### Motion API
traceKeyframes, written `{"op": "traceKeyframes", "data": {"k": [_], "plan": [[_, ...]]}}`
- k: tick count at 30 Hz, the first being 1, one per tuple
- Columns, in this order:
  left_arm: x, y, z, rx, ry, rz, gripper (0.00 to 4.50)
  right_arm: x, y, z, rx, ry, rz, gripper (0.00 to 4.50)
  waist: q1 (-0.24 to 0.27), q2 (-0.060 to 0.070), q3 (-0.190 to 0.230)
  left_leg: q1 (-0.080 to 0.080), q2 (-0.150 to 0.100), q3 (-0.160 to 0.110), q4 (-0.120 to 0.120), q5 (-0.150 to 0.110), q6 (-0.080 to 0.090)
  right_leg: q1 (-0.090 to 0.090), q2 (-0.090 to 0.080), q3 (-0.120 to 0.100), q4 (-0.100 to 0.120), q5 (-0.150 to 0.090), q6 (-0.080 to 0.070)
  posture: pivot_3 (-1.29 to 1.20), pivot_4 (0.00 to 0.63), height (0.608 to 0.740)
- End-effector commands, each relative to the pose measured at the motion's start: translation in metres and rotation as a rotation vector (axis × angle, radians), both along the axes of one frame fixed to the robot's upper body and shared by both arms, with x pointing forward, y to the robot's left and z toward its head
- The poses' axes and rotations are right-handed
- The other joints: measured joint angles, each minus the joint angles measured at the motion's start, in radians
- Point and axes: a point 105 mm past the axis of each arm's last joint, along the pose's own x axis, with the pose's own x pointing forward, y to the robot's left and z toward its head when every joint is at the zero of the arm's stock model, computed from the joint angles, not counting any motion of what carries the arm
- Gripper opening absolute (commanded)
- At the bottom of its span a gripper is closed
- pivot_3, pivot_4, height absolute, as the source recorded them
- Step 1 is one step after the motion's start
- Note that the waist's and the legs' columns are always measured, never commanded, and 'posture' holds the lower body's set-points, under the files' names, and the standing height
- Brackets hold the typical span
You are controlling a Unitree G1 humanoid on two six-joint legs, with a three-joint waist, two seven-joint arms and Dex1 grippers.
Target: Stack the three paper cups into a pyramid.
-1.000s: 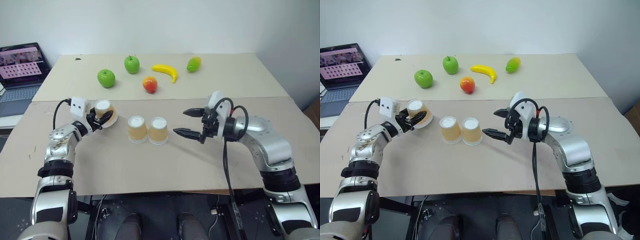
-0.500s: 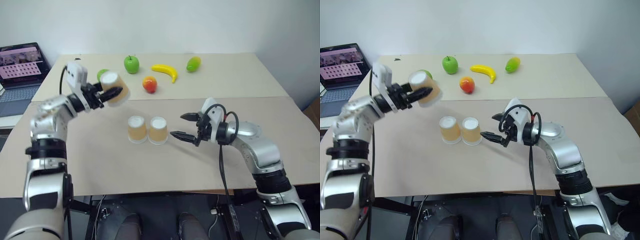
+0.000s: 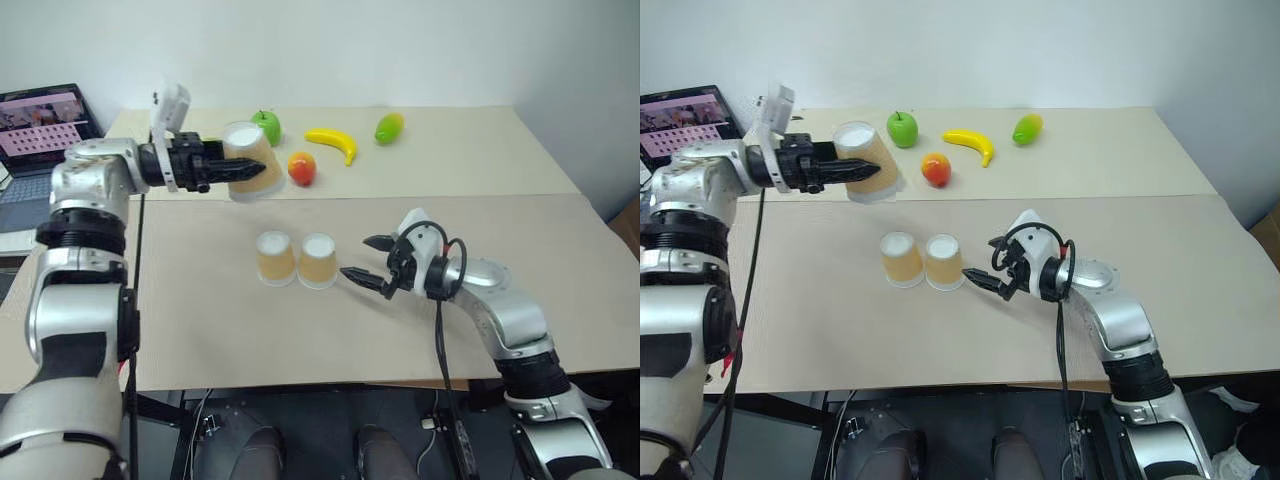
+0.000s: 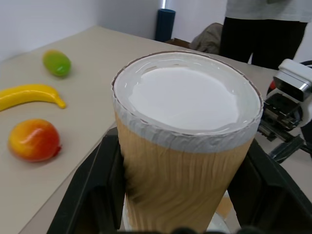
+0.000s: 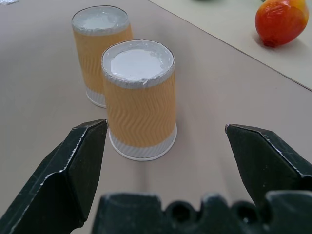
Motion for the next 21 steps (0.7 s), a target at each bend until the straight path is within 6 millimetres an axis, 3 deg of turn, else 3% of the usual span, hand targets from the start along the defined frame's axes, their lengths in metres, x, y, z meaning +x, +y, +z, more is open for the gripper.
{"op": "traceKeyframes", "data": {"k": [1, 5, 12, 21], "plan": [[-0.006, -0.018, 0.009, 0.030, -0.020, -0.118, 2.74, 0.000, -0.005, 0.012, 0.027, -0.061, -0.033, 4.50, 0.000, 0.000, 0.000, 0.000, 0.000, 0.000, 0.000, 0.000, 0.000, 0.000, 0.000, 0.000, 0.000, 0.000, 0.000, 0.00, 0.150, 0.732], [-0.008, -0.034, -0.009, 0.064, 0.042, -0.205, 2.74, 0.000, -0.010, 0.009, 0.026, -0.061, -0.071, 4.50, -0.002, 0.000, 0.000, -0.002, 0.000, 0.000, 0.000, 0.000, 0.000, -0.001, 0.000, 0.000, 0.000, 0.000, 0.000, 0.00, 0.150, 0.732], [-0.006, -0.049, -0.017, 0.080, 0.050, -0.242, 2.74, -0.002, -0.015, 0.007, 0.032, -0.056, -0.116, 4.50, -0.003, 0.000, 0.000, -0.002, 0.000, -0.001, 0.001, 0.000, 0.000, -0.002, 0.000, 0.000, 0.000, 0.000, 0.000, 0.00, 0.150, 0.732], [-0.004, -0.050, -0.035, 0.141, 0.065, -0.243, 2.74, -0.004, -0.021, 0.008, 0.033, -0.058, -0.145, 4.50, -0.001, 0.000, 0.000, -0.003, 0.000, -0.001, 0.001, 0.000, 0.000, -0.002, 0.000, -0.001, 0.001, 0.000, 0.000, 0.00, 0.150, 0.732]]}}
